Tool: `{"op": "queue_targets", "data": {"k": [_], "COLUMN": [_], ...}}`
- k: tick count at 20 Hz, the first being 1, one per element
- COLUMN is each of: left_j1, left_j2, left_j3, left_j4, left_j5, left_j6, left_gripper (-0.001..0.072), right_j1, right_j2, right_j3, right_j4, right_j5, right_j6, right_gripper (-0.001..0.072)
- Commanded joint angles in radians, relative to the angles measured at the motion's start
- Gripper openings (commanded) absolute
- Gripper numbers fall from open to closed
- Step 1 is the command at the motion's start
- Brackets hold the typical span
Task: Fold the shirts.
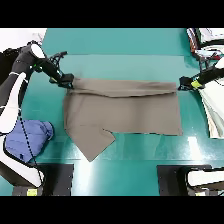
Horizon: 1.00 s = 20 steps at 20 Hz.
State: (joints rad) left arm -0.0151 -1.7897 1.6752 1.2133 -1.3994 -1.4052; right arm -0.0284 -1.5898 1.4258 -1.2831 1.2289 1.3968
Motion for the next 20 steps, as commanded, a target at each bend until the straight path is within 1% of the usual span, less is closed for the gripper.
{"op": "queue_targets", "data": {"k": [1,3,4,6,7,9,11,14,17,20], "left_j1": [0.003,0.003,0.003,0.003,0.003,-0.002,-0.011,-0.053,-0.083,-0.083], "left_j2": [0.005,0.051,0.088,0.174,0.225,0.346,0.482,0.671,0.790,0.843], "left_j3": [-0.053,-0.053,-0.054,-0.079,-0.123,-0.269,-0.478,-0.809,-1.036,-1.153], "left_j4": [0.000,0.015,0.047,0.117,0.122,0.118,0.111,0.072,-0.043,-0.127], "left_j5": [-0.007,-0.023,-0.041,-0.092,-0.097,-0.070,0.003,0.082,0.110,0.171], "left_j6": [-0.035,-0.035,-0.036,-0.066,-0.080,-0.108,-0.178,-0.244,-0.249,-0.249], "left_gripper": [0.0470,0.0469,0.0469,0.0469,0.0469,0.0469,0.0470,0.0470,0.0471,0.0470], "right_j1": [0.003,-0.020,-0.034,-0.068,-0.087,-0.116,-0.136,-0.145,-0.144,-0.144], "right_j2": [0.021,0.039,0.063,0.127,0.163,0.222,0.272,0.314,0.317,0.318], "right_j3": [-0.054,-0.022,-0.018,-0.019,-0.019,-0.019,-0.019,-0.019,-0.019,-0.019], "right_j4": [0.001,0.000,0.000,0.000,0.001,0.001,0.001,0.002,0.009,0.009], "right_j5": [-0.010,0.062,0.083,0.136,0.169,0.188,0.178,0.164,0.162,0.163], "right_j6": [0.009,0.003,-0.007,-0.020,-0.031,-0.037,-0.037,-0.037,-0.037,-0.037], "right_gripper": [0.0437,0.0437,0.0437,0.0436,0.0437,0.0436,0.0436,0.0436,0.0436,0.0436]}}
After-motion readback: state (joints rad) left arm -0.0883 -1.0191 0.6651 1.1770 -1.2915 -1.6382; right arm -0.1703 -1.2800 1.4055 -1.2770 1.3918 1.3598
